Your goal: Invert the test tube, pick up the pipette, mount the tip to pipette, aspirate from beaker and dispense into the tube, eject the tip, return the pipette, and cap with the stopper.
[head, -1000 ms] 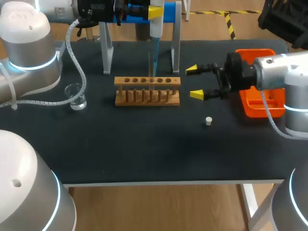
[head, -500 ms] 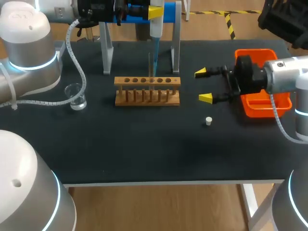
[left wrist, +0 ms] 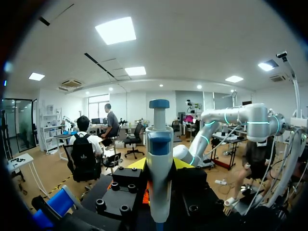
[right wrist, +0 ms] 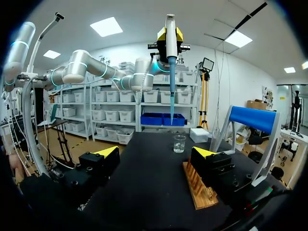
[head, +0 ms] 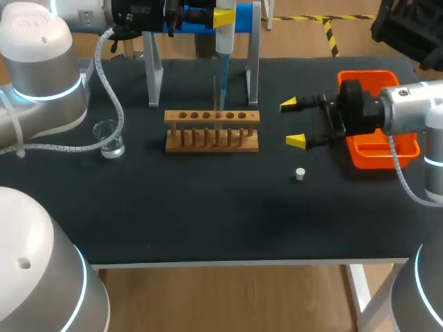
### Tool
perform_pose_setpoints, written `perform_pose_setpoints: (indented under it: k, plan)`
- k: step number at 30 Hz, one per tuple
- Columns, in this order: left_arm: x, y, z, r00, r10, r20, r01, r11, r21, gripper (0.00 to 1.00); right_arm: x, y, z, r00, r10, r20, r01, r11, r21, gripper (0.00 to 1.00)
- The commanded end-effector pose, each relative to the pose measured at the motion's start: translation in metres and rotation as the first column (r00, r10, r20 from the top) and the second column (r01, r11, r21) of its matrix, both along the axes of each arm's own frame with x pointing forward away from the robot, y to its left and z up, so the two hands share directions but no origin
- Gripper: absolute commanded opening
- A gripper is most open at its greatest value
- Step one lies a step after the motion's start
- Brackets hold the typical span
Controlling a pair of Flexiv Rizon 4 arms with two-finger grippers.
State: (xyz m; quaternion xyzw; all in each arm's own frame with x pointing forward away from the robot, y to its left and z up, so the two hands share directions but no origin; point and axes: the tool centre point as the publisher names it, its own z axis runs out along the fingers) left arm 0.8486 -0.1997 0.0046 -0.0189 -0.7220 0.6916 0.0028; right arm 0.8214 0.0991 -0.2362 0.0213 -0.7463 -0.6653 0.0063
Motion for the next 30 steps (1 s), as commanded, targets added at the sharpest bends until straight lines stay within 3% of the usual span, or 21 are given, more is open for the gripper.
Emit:
perform_pose_setpoints:
  k: [1,3,20,30]
  plan:
    - [-0.001,0.013,-0.004,1.000,0.017,0.004,-0.017,1.000,-0.008,0.00,-0.001,-0.001,0.001,1.000,0.000,0.000,0.000,1.000,-0.002,1.00]
    - [-0.001,0.026,-0.009,1.000,0.024,-0.006,-0.024,0.999,0.022,0.00,-0.001,-0.001,0.001,1.000,0.000,0.000,0.000,1.000,-0.002,1.00]
    - [0.008,0.156,-0.035,0.991,0.130,0.044,-0.131,0.991,0.035,0.00,-0.001,-0.001,0.001,1.000,0.000,0.000,0.000,1.000,-0.002,1.00]
    - [0.023,0.208,-0.049,0.982,0.168,0.086,-0.172,0.984,0.038,0.00,-0.001,-0.001,0.001,1.000,0.000,0.000,0.000,1.000,-0.002,1.00]
